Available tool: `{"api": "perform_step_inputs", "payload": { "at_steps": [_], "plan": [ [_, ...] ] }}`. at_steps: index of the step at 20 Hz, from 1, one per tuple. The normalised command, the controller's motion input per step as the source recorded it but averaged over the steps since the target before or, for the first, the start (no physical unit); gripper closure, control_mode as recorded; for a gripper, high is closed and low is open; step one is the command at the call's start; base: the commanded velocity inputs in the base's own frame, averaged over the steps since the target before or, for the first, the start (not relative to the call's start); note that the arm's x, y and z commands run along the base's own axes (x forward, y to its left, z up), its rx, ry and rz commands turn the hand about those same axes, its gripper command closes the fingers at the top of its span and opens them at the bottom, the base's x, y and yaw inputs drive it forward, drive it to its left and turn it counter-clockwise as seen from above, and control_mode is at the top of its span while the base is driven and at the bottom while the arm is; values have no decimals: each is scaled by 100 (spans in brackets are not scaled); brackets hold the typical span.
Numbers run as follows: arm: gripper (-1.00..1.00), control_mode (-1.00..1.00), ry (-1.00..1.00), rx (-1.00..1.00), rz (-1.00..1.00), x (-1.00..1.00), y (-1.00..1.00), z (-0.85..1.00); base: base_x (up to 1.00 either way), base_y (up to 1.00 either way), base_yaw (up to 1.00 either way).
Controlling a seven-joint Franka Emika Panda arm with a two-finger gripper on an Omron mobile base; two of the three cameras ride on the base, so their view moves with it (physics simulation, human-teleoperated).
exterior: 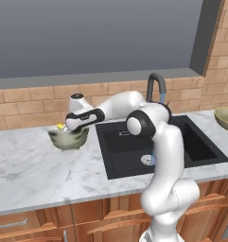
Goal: Pick the corns from the sink and place them in one bowl. Place the broccoli in the other bowl. Then turn off the sink faucet.
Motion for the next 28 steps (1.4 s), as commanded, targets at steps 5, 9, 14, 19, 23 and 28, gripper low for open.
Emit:
{"api": "perform_step_inputs", "payload": {
  "at_steps": [5,9,14,19,23,28],
  "plan": [
    [-100,-100,-1,-1,0,-4,1,0,0,0,0],
    [-100,-100,-4,3,0,-14,-33,6,0,0,0],
    [-100,-100,-8,7,0,-23,-53,21,0,0,0],
    [-100,-100,-23,14,0,-53,-70,50,0,0,0],
    [-100,-100,-23,18,0,-59,-79,60,0,0,0],
    [-100,-100,-19,17,-4,-54,-88,46,0,0,0]
  ]
}}
